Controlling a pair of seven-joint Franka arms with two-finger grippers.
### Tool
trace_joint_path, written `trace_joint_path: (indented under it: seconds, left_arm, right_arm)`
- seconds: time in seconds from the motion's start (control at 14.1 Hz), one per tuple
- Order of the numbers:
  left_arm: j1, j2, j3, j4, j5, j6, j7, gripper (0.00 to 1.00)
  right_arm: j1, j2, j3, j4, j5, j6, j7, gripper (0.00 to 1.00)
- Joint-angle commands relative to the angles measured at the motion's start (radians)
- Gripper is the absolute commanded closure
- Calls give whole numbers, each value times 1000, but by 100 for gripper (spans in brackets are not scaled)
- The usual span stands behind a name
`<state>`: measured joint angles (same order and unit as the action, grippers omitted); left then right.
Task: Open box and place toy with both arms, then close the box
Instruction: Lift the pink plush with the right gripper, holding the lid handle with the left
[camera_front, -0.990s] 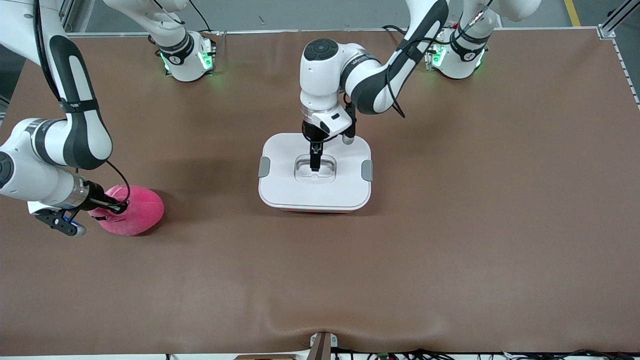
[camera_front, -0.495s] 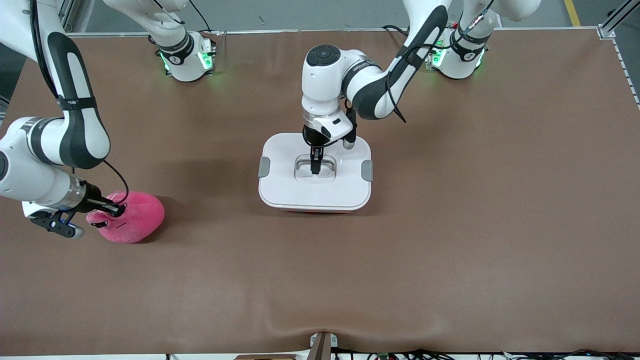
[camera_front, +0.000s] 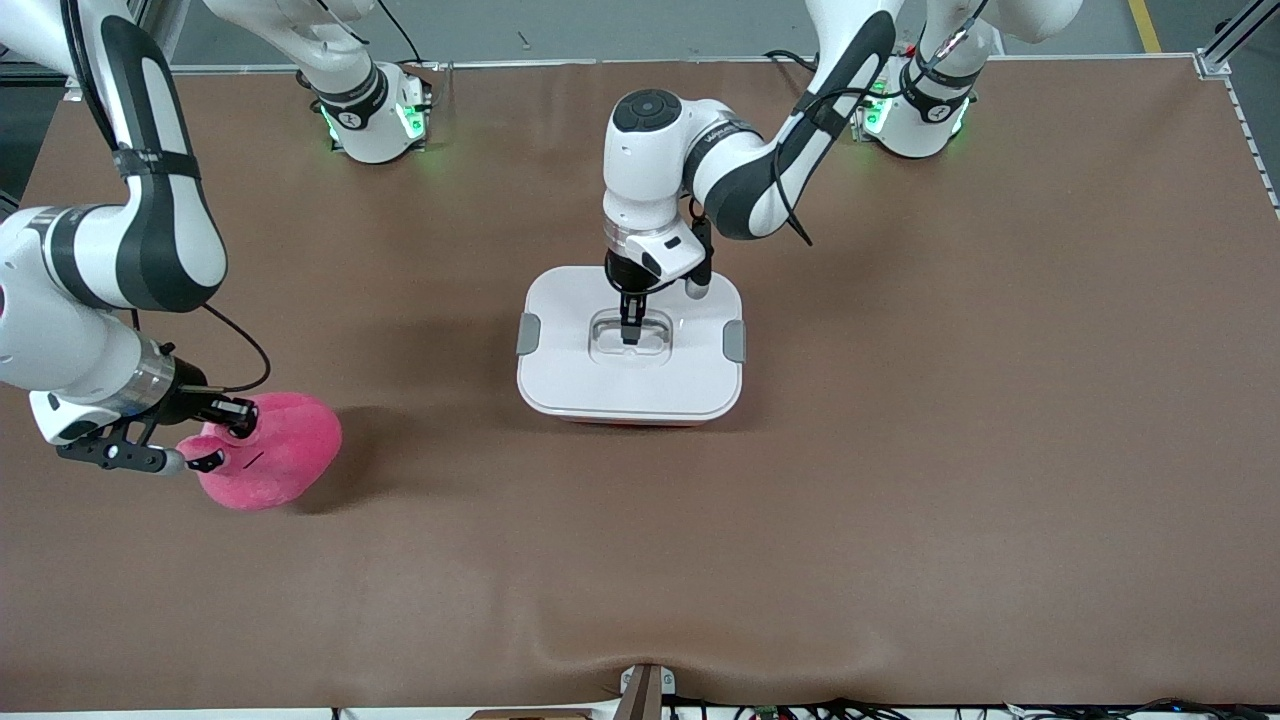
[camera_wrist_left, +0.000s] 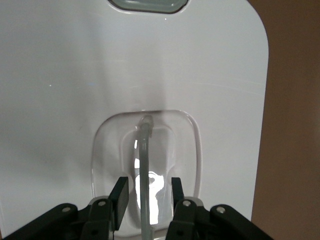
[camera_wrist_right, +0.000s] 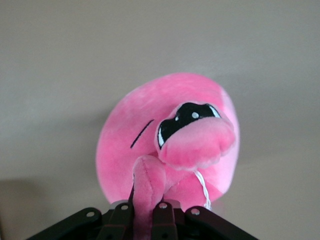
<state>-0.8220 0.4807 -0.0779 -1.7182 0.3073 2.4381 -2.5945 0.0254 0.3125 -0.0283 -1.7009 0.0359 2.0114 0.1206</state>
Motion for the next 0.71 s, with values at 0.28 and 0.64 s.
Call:
trace_joint_path:
  seconds: [0.28,0.64]
  left_arm:
    - [0,9,0,3,27,21,-19,73]
    - [-3,10,-2,3,51,21,-18,84]
  right_arm:
    - [36,-35,16,38,19,-71,-10,100]
    - [50,-35,16,55,21,-91,-112,100]
